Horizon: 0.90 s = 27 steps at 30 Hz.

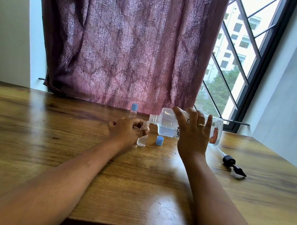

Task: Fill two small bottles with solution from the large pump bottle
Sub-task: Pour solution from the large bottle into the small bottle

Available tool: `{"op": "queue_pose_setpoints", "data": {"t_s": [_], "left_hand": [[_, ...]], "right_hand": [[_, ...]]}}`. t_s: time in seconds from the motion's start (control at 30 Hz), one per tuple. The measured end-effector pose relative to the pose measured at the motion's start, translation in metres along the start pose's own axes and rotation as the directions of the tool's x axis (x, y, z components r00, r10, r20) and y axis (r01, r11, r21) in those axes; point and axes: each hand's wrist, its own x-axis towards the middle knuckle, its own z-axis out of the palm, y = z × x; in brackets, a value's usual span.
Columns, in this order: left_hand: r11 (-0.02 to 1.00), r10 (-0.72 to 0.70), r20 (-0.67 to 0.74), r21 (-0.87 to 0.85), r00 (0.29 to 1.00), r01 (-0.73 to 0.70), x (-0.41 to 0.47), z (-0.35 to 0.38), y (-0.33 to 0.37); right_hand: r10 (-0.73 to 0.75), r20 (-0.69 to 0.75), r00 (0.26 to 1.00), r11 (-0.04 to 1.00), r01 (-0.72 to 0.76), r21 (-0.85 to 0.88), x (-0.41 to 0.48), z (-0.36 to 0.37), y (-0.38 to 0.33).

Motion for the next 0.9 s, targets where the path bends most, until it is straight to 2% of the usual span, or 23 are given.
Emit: {"op": "queue_pose_setpoints", "data": {"t_s": [0.9], "left_hand": [[1.000,0.021,-0.017,0.002,1.000,-0.021,-0.0010,-0.0020,0.0009]], "right_hand": [[0.002,0.024,1.000,1.000,-0.001,-0.018,0.0008,0.0020,0.0014]]}}
